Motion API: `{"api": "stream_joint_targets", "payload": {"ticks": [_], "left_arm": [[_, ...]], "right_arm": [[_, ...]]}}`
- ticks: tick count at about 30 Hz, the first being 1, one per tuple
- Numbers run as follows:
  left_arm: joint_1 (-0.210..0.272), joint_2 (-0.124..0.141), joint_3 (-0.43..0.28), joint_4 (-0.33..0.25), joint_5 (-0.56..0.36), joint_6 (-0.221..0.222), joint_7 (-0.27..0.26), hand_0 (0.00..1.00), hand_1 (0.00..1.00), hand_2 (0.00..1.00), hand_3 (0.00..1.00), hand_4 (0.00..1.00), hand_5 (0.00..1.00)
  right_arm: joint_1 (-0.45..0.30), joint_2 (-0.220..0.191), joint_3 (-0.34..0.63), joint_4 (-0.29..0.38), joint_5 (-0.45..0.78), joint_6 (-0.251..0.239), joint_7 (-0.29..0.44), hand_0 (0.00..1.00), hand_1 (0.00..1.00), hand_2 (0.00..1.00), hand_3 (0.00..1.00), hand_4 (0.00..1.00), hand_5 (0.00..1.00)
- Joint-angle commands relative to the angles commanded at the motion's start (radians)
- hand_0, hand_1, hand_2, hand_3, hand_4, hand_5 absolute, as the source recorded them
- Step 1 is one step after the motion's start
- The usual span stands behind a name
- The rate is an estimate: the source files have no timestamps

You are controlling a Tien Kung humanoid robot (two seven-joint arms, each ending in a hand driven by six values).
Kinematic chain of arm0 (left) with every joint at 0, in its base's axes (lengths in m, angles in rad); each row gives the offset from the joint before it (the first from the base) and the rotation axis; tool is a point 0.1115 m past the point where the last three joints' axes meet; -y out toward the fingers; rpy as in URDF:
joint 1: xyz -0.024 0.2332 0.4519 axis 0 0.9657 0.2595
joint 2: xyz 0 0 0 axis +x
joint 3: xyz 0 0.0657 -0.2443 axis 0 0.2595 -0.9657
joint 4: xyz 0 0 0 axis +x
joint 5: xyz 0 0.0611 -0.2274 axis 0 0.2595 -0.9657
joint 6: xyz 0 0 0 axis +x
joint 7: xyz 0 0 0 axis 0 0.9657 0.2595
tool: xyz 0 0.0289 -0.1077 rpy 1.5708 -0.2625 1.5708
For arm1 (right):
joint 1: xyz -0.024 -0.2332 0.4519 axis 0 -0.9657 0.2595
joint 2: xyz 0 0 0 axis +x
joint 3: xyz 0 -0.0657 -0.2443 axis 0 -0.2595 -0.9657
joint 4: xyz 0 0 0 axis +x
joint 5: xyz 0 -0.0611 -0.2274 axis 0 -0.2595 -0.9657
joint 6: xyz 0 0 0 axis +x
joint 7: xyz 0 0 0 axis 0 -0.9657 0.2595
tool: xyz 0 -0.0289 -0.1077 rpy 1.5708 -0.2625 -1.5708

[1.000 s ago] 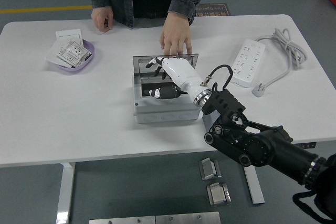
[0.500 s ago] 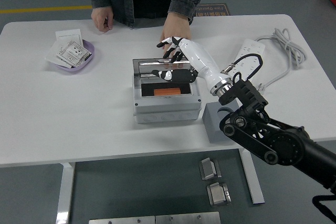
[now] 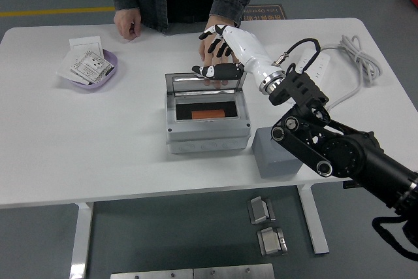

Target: Pick up the cylinder from the cube,place it in the box,flap close box

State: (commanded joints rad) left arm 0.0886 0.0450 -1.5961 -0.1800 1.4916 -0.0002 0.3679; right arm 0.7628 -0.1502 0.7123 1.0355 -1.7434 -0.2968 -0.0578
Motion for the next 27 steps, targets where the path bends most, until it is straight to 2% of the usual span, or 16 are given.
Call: {"api": "stream_joint_targets", "payload": {"ticks": [1,2,8,9,14,15,27], "left_arm": [[0.000,0.000,0.000,0.000,0.000,0.000,0.000,0.643,0.644,0.526,0.633,0.681,0.325],[0.000,0.000,0.000,0.000,0.000,0.000,0.001,0.643,0.643,0.526,0.628,0.681,0.325],[-0.001,0.000,-0.001,0.000,0.001,0.001,0.000,0.643,0.643,0.526,0.628,0.681,0.325],[-0.002,-0.001,-0.001,0.000,0.001,0.001,-0.001,0.643,0.644,0.527,0.627,0.681,0.325],[-0.003,-0.003,0.002,0.000,-0.002,0.000,-0.003,0.643,0.644,0.527,0.627,0.681,0.325],[-0.003,-0.003,0.002,0.000,-0.002,0.000,-0.004,0.642,0.643,0.527,0.627,0.682,0.324],[-0.003,-0.004,0.003,0.000,-0.005,0.000,-0.007,0.642,0.643,0.526,0.627,0.683,0.324]], "right_arm": [[0.001,0.003,0.001,-0.012,-0.003,0.004,-0.003,0.426,0.448,0.526,0.681,0.919,0.358],[0.001,0.006,0.003,-0.020,-0.006,0.007,-0.006,0.607,0.593,0.600,0.657,0.927,0.406],[-0.006,0.015,-0.008,-0.024,-0.014,0.008,-0.015,0.607,0.593,0.600,0.657,0.927,0.406],[-0.008,0.016,-0.012,-0.020,-0.015,0.007,-0.016,0.693,0.640,0.629,0.618,0.943,0.462],[-0.022,0.013,-0.035,0.011,-0.014,-0.002,-0.021,0.693,0.640,0.629,0.618,0.943,0.462],[-0.025,0.012,-0.038,0.017,-0.013,-0.004,-0.020,0.730,0.664,0.644,0.609,0.959,0.498],[-0.068,-0.015,-0.073,0.081,-0.007,-0.014,-0.028,0.711,0.661,0.642,0.600,0.954,0.493]]}}
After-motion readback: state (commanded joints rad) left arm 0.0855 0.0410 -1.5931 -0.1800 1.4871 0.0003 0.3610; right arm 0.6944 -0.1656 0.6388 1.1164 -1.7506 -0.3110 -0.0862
